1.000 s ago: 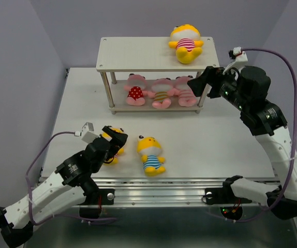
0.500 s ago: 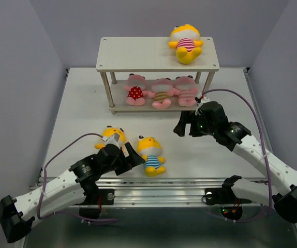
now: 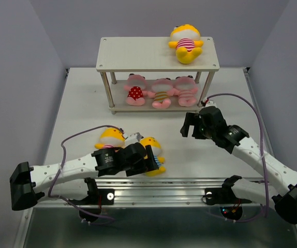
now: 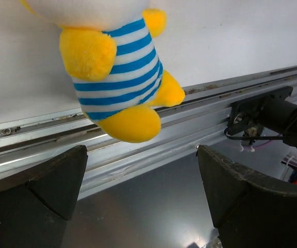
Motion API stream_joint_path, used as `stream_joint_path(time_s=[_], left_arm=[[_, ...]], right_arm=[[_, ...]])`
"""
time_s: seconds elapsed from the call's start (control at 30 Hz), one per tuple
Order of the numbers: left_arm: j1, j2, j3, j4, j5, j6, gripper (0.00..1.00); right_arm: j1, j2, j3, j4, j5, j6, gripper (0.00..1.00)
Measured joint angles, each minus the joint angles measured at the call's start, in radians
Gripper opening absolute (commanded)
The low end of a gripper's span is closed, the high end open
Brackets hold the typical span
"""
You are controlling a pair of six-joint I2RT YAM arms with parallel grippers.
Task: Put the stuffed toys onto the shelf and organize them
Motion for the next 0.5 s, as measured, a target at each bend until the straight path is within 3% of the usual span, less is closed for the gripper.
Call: stream_joint_path(time_s=[0.33,0.4,0.5], left_arm=[[-0.010,0.159,0.100,-0.062,-0.055,0.016,0.89],[-0.010,0.189,0.101,-0.066,-0.055,0.021,0.81],[-0.010,0.204,0.101,-0.065,-0.054,0.027,0.76]], right_arm=[[0.000,-0.003,-0.025,-0.008,0.059,0.000,1.00],[0.000,-0.006,-0.030,-0.009,0.069,0.000,1.00],[0.000,-0.010,-0.034,-0.014,0.079,0.000,1.00]])
